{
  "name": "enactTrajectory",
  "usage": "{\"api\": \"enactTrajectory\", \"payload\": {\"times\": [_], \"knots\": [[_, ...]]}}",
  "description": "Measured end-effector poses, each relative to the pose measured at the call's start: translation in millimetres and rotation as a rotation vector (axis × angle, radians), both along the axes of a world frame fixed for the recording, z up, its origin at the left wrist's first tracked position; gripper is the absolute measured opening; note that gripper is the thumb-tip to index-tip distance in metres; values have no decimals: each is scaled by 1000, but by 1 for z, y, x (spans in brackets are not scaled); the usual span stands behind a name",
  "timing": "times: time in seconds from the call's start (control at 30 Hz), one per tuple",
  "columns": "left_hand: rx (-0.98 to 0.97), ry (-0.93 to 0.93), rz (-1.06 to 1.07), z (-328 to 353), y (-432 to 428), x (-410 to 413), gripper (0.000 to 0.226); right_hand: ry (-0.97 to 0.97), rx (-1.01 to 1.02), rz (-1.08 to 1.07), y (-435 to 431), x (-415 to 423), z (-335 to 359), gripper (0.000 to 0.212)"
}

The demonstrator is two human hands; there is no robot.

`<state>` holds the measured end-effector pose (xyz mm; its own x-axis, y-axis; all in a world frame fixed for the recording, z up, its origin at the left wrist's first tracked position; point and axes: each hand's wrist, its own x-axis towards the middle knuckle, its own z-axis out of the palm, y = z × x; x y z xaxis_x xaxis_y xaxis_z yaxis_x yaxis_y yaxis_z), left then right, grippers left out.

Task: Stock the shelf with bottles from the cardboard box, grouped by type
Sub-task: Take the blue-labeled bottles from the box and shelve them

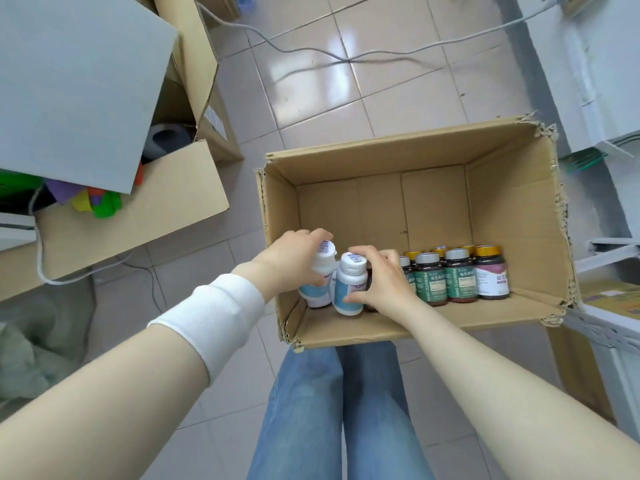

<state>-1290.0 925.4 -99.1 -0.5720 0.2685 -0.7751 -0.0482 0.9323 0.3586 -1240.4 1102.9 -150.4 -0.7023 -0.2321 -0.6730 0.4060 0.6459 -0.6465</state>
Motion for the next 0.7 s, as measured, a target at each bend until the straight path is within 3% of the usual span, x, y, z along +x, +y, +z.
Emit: {"api": "enactTrajectory", "payload": {"times": [0.23, 0.43, 0.5, 0.63, 0.7], "knots": [[182, 136, 306, 71, 3, 3, 80, 174, -95, -312, 35, 22, 71, 75], [532, 186, 410, 172, 50, 14, 83, 269, -222, -727, 88, 74, 187, 86], [657, 187, 400, 201, 71, 26, 64, 294, -180, -831, 102, 106, 218, 86], [833, 130, 279, 254, 110, 73, 25, 351, -240, -1056, 112, 182, 278, 43], [938, 80, 245, 284, 131, 104, 15, 411, -308, -1200, 113, 220, 308, 34]]}}
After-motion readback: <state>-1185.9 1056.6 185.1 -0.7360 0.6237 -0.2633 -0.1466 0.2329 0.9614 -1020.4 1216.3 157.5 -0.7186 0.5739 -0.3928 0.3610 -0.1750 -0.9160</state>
